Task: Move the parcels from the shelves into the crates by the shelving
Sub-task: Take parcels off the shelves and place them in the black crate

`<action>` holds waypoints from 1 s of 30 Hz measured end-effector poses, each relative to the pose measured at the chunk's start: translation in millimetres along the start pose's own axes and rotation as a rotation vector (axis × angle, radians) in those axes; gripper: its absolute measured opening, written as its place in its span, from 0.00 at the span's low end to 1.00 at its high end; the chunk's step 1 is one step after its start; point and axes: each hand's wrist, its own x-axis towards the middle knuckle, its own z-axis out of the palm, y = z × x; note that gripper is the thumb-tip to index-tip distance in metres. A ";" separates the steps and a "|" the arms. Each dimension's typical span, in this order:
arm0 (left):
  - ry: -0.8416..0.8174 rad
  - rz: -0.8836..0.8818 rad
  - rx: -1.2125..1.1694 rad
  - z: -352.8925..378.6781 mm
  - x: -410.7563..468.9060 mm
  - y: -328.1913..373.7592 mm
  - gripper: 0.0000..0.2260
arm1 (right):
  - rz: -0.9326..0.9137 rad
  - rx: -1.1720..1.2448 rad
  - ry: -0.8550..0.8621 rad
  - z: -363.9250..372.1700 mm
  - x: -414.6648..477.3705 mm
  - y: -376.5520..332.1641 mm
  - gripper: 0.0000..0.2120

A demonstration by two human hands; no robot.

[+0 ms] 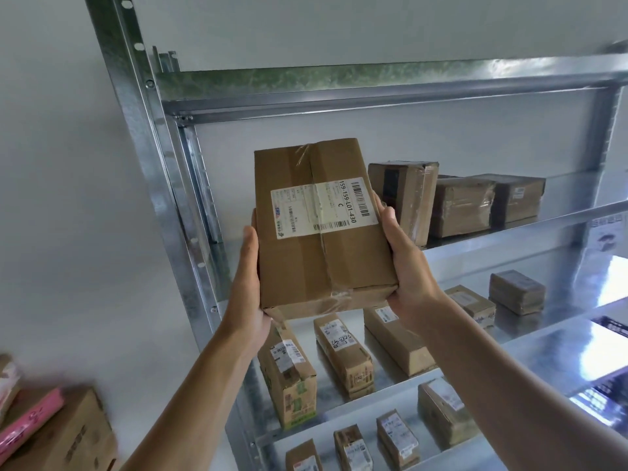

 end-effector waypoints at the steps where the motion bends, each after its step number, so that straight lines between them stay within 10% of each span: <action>1: -0.011 -0.002 0.004 4.5 0.8 -1.0 0.22 | -0.007 0.007 0.004 -4.9 -3.1 -2.1 0.20; 30: -0.606 -0.173 -0.187 302.5 22.2 -124.1 0.23 | -0.199 -0.095 0.646 -250.9 -127.7 -123.2 0.24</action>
